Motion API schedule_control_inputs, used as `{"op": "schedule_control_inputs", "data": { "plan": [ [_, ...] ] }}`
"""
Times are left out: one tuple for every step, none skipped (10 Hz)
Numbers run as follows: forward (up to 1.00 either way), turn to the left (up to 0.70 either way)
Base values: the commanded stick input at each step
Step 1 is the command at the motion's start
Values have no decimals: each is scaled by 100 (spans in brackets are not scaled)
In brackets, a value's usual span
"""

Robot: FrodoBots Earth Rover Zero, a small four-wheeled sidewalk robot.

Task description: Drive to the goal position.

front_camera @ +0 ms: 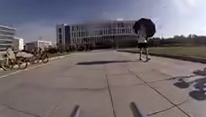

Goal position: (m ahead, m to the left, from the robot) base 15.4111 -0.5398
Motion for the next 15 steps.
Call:
{"op": "schedule_control_inputs", "data": {
  "plan": [
    [70, 0],
    [70, 0],
    [70, 0],
    [70, 0],
    [70, -7],
    [70, -14],
    [70, -14],
    [70, -14],
    [70, -14],
    [70, -14],
    [70, -8],
    [70, 0],
    [70, 0],
    [70, 0],
    [70, 0]
  ]
}}
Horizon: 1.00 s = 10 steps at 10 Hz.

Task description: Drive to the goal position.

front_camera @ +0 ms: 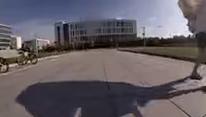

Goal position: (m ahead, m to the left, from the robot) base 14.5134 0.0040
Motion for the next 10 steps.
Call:
{"op": "schedule_control_inputs", "data": {
  "plan": [
    [70, 0],
    [70, 0],
    [70, 0],
    [70, 0],
    [70, 0],
    [70, 0],
    [70, 0],
    [70, 0],
    [70, 0],
    [70, 0]
  ]
}}
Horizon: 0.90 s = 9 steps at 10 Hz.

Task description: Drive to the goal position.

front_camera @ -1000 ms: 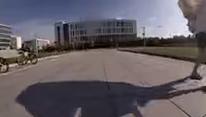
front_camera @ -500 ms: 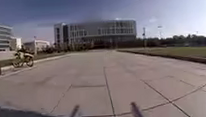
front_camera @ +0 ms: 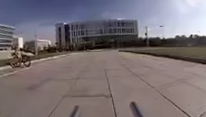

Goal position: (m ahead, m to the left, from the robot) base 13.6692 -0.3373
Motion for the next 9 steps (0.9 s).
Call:
{"op": "schedule_control_inputs", "data": {
  "plan": [
    [70, 0],
    [70, 0],
    [70, 0],
    [70, 0],
    [70, -1],
    [70, -14],
    [70, -14],
    [70, -14],
    [70, -14]
  ]
}}
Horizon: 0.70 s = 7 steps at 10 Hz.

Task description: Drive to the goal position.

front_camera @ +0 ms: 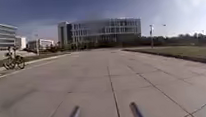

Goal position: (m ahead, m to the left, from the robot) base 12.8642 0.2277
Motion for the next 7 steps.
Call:
{"op": "schedule_control_inputs", "data": {
  "plan": [
    [70, -14],
    [70, -14],
    [70, -14],
    [70, -14],
    [70, -14],
    [70, -14],
    [70, -14]
  ]
}}
